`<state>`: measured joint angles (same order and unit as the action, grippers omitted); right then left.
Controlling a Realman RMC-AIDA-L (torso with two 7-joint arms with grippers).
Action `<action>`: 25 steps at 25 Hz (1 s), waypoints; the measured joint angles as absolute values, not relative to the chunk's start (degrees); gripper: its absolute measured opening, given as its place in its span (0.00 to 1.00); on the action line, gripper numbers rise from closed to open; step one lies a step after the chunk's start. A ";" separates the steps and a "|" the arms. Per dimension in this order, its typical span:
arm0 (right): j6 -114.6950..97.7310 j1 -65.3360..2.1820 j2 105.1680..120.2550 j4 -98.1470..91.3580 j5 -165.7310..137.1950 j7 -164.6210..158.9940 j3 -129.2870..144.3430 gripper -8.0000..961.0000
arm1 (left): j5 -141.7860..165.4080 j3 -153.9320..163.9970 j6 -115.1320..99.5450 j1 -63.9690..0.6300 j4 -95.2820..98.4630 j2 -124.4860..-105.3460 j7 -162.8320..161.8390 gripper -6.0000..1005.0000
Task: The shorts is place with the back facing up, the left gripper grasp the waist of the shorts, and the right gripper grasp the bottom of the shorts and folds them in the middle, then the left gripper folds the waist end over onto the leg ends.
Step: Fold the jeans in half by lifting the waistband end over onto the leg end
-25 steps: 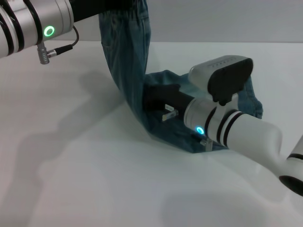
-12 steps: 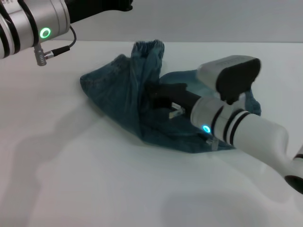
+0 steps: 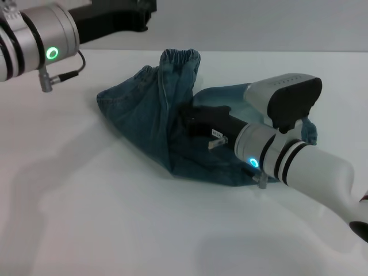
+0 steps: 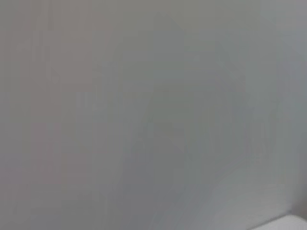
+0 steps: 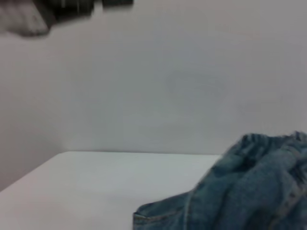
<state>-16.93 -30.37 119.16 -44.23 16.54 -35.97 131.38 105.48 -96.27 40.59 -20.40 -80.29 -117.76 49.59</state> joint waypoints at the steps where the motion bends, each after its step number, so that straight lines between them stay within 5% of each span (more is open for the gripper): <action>1: -16.96 -29.98 119.13 -44.36 16.54 -35.97 131.22 0.03 | 105.54 -96.99 40.97 -21.72 -77.63 -117.70 49.75 0.01; 5: -17.01 -29.63 119.11 -44.89 16.52 -35.84 131.53 0.03 | 106.27 -99.27 44.07 -27.52 -67.66 -117.66 49.82 0.01; 11: -16.70 -29.67 119.09 -45.47 16.43 -35.70 131.99 0.03 | 111.64 -98.11 45.92 -35.25 -57.10 -118.01 49.61 0.23; 16: -16.66 -29.58 119.09 -45.62 16.43 -35.68 132.62 0.03 | 111.88 -96.55 45.58 -35.96 -57.17 -118.04 49.57 0.41; 25: -16.60 -29.53 119.09 -45.92 16.43 -35.65 133.18 0.03 | 114.90 -96.92 43.81 -36.79 -56.07 -117.95 49.17 0.59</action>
